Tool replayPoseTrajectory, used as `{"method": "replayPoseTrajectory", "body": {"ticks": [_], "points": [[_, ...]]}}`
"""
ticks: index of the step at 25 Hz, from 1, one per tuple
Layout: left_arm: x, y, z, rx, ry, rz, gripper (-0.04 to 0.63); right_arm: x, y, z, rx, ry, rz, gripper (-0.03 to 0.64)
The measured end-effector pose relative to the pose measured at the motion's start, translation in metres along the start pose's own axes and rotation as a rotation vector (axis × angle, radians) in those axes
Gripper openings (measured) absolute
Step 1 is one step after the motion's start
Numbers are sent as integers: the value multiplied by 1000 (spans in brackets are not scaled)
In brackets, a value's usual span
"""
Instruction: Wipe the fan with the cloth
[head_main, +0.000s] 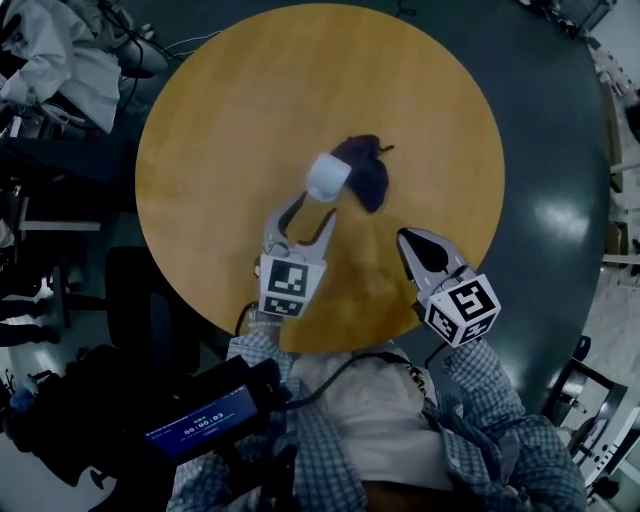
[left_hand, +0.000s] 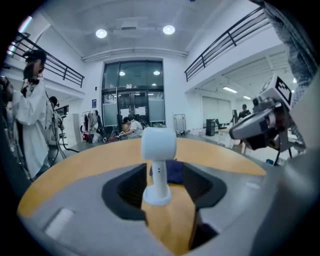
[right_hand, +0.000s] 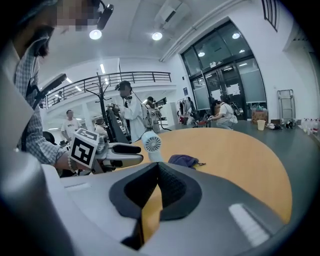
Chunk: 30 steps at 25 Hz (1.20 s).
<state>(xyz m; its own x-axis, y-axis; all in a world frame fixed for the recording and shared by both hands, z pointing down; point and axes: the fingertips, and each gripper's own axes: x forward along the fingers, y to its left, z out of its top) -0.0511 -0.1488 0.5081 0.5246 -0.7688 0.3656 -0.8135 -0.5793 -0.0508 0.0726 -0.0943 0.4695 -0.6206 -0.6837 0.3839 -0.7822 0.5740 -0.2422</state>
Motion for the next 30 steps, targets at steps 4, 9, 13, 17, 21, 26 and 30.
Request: {"method": "replayPoseTrajectory", "body": {"ticks": [4, 9, 13, 17, 21, 26, 30], "points": [[23, 7, -13, 1, 28, 12, 224, 7, -9, -9, 6, 25, 10, 3], [42, 11, -20, 5, 36, 12, 225, 22, -17, -20, -14, 51, 17, 3], [55, 9, -17, 7, 26, 7, 225, 39, -29, -17, -42, 52, 17, 3], [63, 10, -7, 12, -1, 27, 191, 59, -41, -10, -92, 53, 18, 3], [63, 11, -2, 14, -17, 34, 135, 94, -48, -4, -170, 75, 34, 29], [62, 11, -3, 10, -16, 40, 138, 144, -56, -17, -269, 162, 25, 136], [63, 10, -5, 19, -9, 39, 138, 169, -61, -51, -270, 282, 7, 184]]}}
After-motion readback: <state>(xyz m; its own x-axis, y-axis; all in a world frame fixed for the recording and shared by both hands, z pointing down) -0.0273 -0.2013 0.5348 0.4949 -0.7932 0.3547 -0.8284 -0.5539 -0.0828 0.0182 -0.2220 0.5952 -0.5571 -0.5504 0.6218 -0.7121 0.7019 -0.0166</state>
